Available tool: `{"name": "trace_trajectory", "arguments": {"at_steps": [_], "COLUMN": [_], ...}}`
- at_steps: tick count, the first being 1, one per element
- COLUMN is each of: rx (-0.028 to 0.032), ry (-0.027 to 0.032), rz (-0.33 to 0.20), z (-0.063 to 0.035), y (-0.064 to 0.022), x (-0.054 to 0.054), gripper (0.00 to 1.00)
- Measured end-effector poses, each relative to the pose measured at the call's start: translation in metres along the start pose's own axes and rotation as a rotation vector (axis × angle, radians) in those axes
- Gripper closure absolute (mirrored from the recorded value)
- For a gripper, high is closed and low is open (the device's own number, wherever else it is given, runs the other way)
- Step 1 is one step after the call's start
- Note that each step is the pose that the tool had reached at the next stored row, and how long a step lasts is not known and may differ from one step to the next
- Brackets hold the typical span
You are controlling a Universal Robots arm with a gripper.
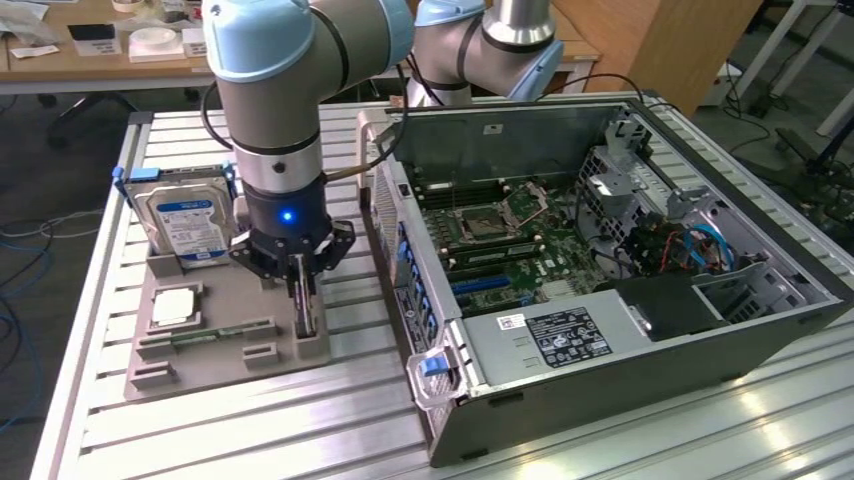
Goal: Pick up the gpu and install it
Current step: 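Pick up the gpu and move the gpu toward the slot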
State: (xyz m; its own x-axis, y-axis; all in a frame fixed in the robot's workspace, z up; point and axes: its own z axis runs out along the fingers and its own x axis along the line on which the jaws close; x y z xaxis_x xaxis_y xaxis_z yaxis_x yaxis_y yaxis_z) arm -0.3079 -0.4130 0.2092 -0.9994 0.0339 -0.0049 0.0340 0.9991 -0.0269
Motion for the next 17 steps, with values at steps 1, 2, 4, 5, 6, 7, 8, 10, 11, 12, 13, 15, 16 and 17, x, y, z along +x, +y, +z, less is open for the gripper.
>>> {"name": "trace_trajectory", "arguments": {"at_steps": [1, 2, 4, 5, 6, 7, 8, 10, 11, 12, 13, 15, 16, 17], "rx": [0.0001, 0.0, 0.0, 0.0, 0.0, 0.0, 0.0, 0.0, -0.0001, -0.0001, 0.0001, 0.0, 0.0, 0.0], "ry": [0.0, 0.0, 0.0, 0.0, 0.0, 0.0, 0.0, 0.0, -0.0001, -0.0001, 0.0, 0.0, -0.0001, 0.0], "rz": [0.0, 0.0, 0.0, 0.0, 0.0, 0.0, 0.0, 0.0, 0.0, 0.0, 0.0, 0.0, 0.0, 0.0], "z": [0.0, 0.0, 0.0, 0.0, 0.0, 0.0, 0.0, 0.0, 0.0, -0.0005, -0.0013, -0.0035, -0.0052, -0.0069], "y": [0.0, 0.0, 0.0, 0.0, 0.0, 0.0, 0.0, 0.0, 0.0, 0.0, 0.0, -0.0001, -0.0001, -0.0002], "x": [0.0, 0.0, 0.0, 0.0, 0.0, 0.0, 0.0, 0.0, 0.0, -0.0001, -0.0001, -0.0001, -0.0001, -0.0001], "gripper": [0.72, 0.72, 0.72, 0.72, 0.72, 0.72, 0.72, 0.72, 0.72, 0.72, 0.72, 0.72, 0.72, 0.72]}}
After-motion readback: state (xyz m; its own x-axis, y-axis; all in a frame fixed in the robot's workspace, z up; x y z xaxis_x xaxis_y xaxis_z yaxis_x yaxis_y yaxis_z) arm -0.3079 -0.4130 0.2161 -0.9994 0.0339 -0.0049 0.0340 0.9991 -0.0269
